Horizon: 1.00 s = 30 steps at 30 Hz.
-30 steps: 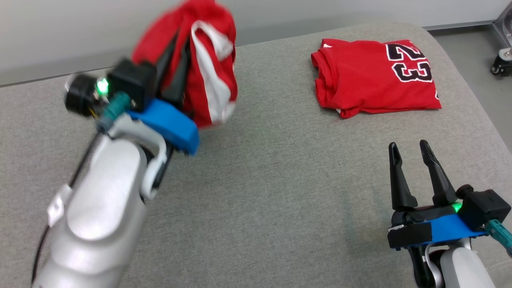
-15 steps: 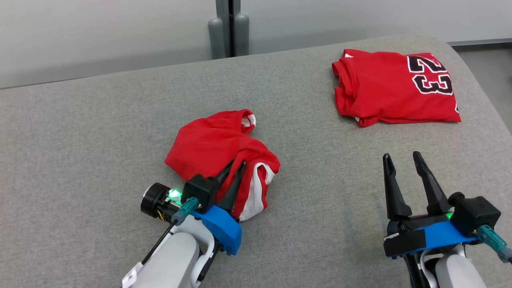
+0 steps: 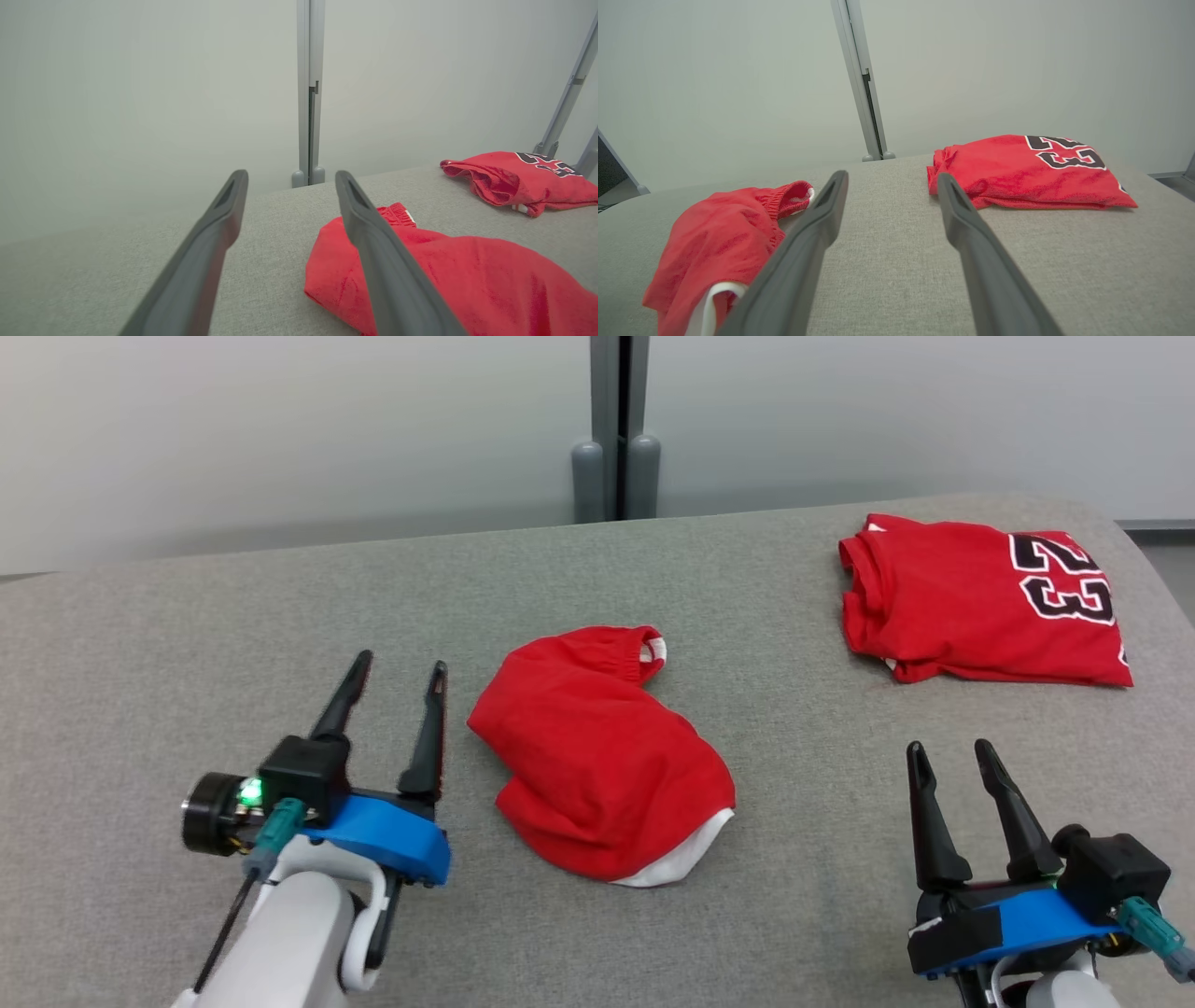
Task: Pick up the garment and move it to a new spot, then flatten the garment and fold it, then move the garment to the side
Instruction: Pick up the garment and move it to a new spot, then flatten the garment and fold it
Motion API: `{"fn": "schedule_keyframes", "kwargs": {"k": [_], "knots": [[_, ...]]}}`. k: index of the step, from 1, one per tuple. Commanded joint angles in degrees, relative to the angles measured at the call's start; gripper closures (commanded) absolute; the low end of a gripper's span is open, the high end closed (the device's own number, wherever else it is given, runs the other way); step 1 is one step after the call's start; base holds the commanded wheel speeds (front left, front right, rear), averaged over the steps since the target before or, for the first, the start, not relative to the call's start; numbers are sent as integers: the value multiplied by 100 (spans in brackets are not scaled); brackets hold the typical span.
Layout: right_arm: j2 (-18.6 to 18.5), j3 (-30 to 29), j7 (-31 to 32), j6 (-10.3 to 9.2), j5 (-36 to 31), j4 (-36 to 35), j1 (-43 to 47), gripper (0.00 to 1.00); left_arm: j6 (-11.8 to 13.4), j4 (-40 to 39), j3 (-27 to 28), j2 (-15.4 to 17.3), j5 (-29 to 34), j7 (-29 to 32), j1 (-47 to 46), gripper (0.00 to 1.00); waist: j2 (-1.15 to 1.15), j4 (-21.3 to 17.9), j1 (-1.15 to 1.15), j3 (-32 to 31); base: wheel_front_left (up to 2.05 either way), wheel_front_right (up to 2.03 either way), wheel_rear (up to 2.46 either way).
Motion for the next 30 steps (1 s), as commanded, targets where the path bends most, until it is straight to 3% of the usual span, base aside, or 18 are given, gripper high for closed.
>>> {"fn": "schedule_keyframes", "kwargs": {"k": [1,8,14,30], "knots": [[-7,-9,-28,3,-41,30,73,0,61,-137,125,99,16,-21,96,0,0,69,1,-10,0,0,0],[-9,-94,-28,3,-96,60,170,0,265,-971,836,424,160,-19,734,0,0,487,1,-139,0,0,0],[-10,-136,-26,3,-149,159,239,0,256,-1064,1173,503,183,-20,1300,0,0,724,1,-311,0,0,0],[-10,-244,-25,3,-170,304,653,0,235,-1438,1672,308,278,-19,2436,0,0,866,1,-653,0,0,0]]}}
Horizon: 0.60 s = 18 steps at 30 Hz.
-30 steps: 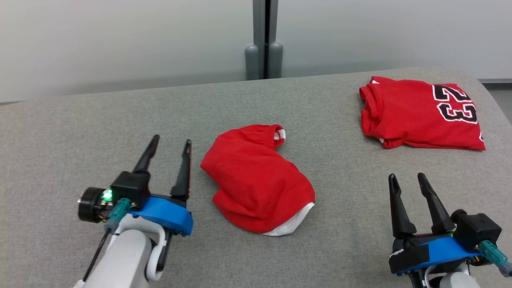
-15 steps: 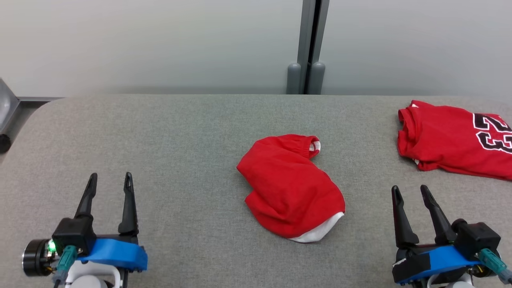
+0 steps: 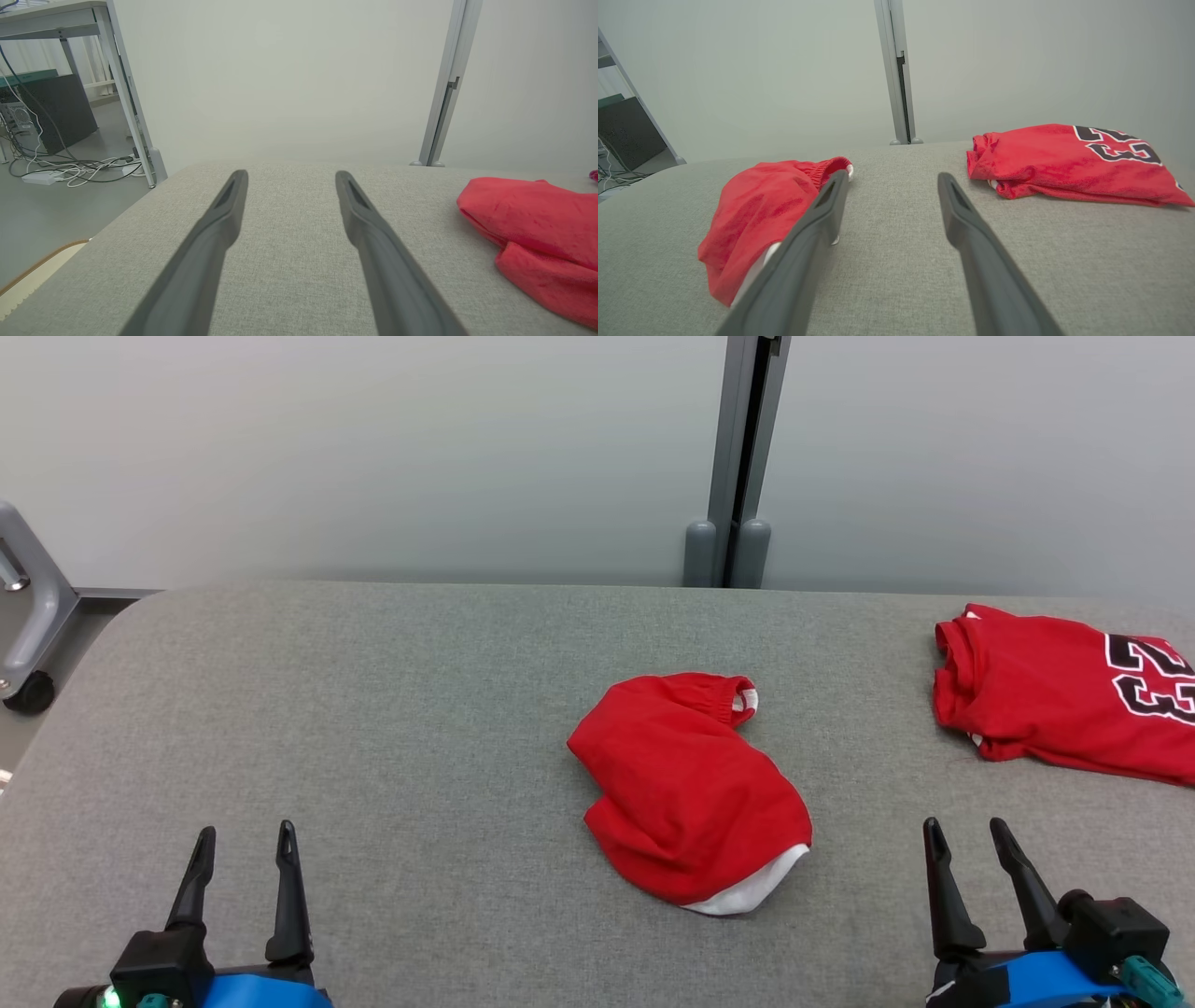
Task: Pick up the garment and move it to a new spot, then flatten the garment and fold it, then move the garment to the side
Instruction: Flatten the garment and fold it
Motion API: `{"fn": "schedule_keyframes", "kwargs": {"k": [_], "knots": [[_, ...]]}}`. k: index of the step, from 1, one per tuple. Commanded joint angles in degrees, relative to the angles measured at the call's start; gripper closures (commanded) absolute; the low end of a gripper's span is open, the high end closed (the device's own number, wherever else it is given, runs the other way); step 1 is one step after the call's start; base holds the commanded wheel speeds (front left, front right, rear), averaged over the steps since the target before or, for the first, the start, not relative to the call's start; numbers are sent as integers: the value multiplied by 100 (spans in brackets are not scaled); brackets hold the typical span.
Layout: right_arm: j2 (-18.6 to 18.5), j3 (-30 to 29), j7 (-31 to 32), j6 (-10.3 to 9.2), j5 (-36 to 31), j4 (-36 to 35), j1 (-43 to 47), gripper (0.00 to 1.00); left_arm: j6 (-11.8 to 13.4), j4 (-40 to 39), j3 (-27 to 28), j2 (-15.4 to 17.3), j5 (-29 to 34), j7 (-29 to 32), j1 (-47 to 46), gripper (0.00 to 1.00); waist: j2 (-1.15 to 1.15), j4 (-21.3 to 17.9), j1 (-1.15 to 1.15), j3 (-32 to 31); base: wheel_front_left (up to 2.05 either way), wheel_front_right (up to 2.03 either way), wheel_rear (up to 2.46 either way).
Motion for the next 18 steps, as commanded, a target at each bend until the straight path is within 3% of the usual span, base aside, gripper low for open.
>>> {"fn": "schedule_keyframes", "kwargs": {"k": [1,18], "knots": [[-14,-14,-19,3,-17,12,99,0,-26,-23,38,-16,17,-13,74,0,0,-11,0,-13,0,0,0],[-14,6,-19,3,-19,153,79,0,-93,127,87,-78,113,-13,22,0,0,-49,0,-58,0,0,0]]}}
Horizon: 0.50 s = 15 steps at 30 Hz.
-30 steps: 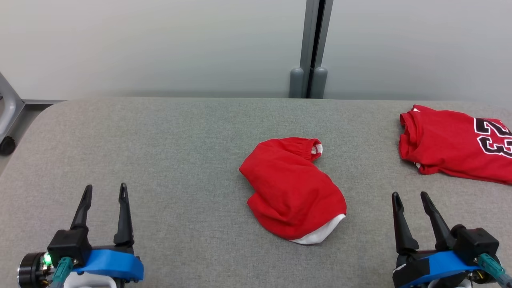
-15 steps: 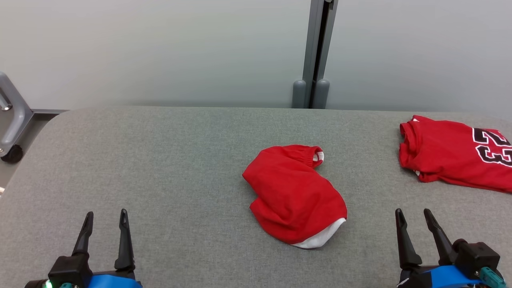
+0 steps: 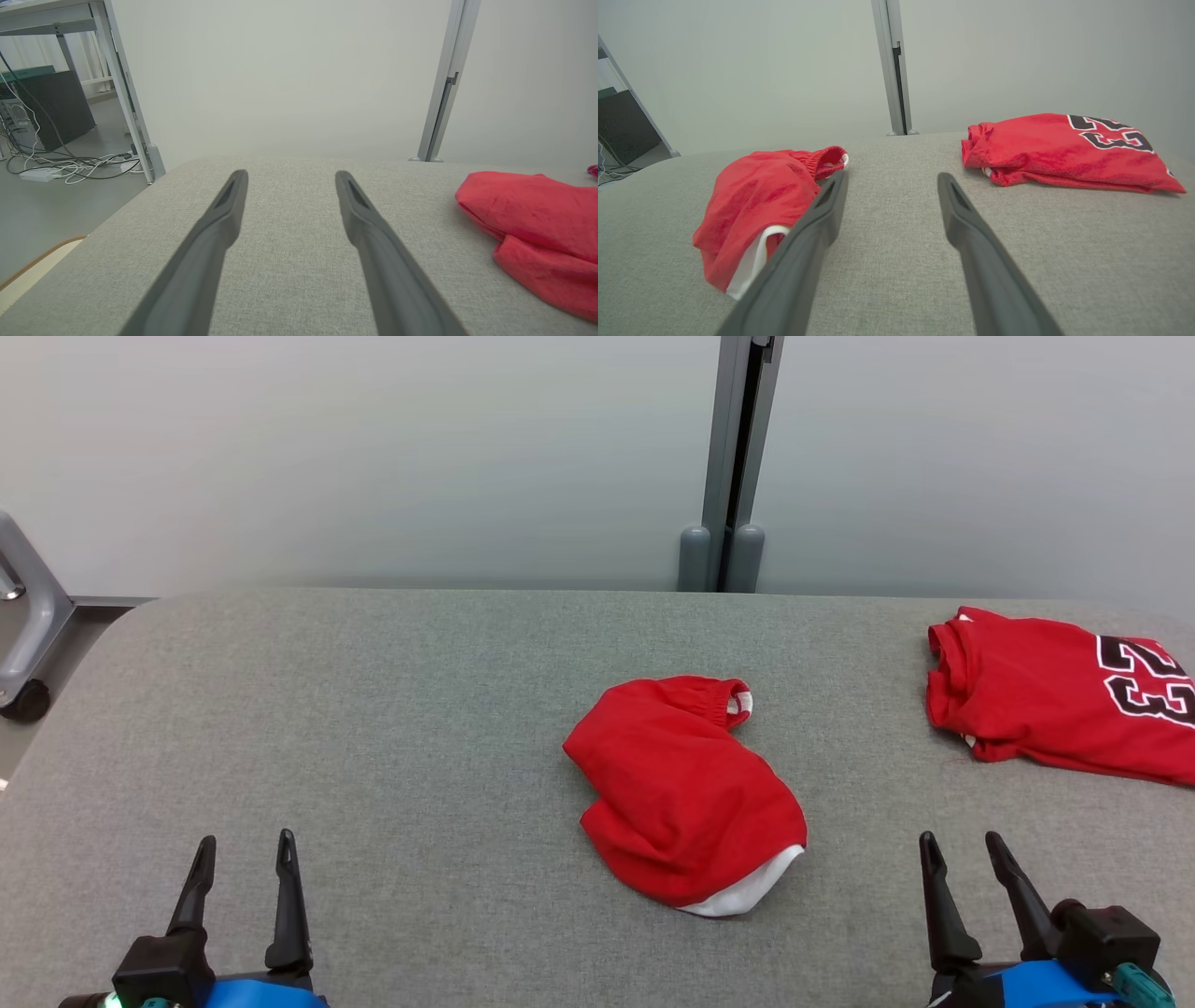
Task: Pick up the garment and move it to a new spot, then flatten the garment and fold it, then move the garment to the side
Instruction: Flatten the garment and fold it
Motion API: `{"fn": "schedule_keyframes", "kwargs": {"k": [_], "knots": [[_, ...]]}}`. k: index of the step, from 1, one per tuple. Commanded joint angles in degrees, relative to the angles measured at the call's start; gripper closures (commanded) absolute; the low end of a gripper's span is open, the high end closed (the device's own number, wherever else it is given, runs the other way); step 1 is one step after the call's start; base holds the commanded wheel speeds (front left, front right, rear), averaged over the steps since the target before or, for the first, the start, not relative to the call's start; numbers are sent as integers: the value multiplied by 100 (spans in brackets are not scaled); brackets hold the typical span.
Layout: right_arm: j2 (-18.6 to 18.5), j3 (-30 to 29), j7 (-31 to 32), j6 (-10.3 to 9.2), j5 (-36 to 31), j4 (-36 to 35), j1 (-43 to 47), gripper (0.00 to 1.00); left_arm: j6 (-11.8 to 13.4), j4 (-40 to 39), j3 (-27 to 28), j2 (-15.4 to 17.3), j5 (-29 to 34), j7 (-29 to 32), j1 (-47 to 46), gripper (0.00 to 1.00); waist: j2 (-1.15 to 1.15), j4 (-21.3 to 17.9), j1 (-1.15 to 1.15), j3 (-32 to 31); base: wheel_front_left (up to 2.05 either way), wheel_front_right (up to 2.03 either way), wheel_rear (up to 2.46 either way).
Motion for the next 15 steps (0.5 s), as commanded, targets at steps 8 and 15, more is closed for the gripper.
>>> {"fn": "schedule_keyframes", "kwargs": {"k": [8,15], "knots": [[-14,6,-19,3,30,77,-14,0,-13,18,58,-9,70,-13,-68,0,0,6,0,11,0,0,0],[-14,95,-20,3,14,172,-142,0,-6,16,80,-33,88,-13,-66,0,0,22,0,11,0,0,0]]}}
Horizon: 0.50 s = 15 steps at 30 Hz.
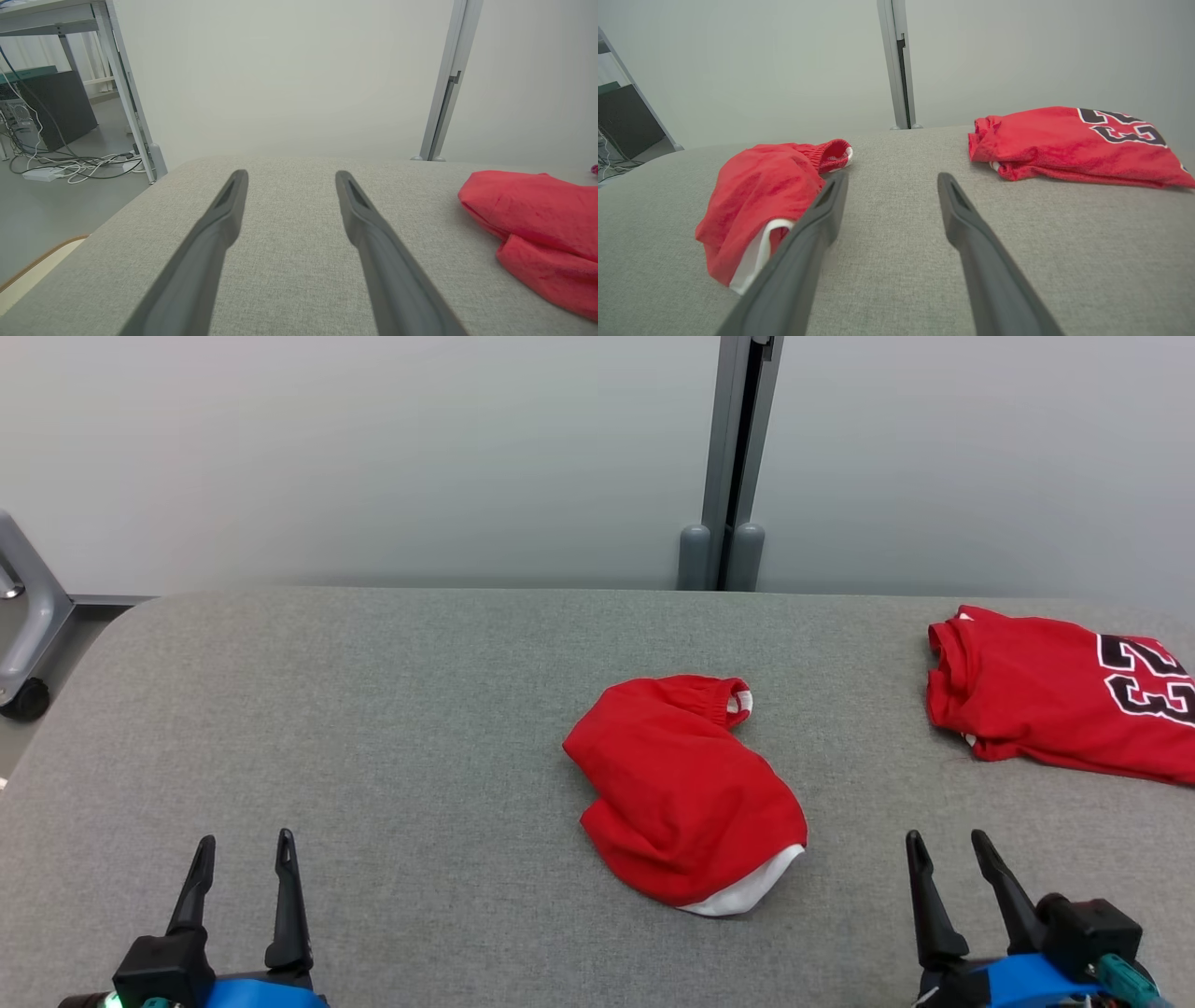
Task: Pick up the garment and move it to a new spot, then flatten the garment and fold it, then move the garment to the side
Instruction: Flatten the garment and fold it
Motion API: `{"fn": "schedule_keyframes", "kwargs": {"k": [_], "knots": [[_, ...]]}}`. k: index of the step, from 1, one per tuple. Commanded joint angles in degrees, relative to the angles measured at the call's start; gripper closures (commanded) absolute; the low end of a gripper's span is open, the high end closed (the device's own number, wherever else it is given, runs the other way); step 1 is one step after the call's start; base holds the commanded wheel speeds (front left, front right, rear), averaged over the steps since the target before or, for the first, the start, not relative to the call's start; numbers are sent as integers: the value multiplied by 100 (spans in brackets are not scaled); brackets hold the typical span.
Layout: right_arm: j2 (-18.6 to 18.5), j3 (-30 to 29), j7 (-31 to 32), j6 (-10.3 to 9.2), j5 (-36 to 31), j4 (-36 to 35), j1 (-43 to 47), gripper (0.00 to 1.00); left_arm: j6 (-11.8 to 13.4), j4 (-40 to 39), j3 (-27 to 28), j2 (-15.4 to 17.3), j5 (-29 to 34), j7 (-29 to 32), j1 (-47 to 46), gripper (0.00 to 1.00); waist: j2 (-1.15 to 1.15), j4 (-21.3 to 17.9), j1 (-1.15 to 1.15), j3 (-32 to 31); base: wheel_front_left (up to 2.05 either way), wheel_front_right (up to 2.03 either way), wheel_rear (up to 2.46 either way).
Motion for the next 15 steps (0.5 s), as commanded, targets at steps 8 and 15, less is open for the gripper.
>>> {"fn": "schedule_keyframes", "kwargs": {"k": [8,15], "knots": [[-14,276,114,3,-312,179,-845,0,-33,-14,18,-40,63,-13,-173,0,0,91,0,128,0,0,0],[-114,497,487,3,-538,791,-2030,0,-92,-12,-38,-138,117,-13,-393,0,0,258,0,409,0,0,0]]}}
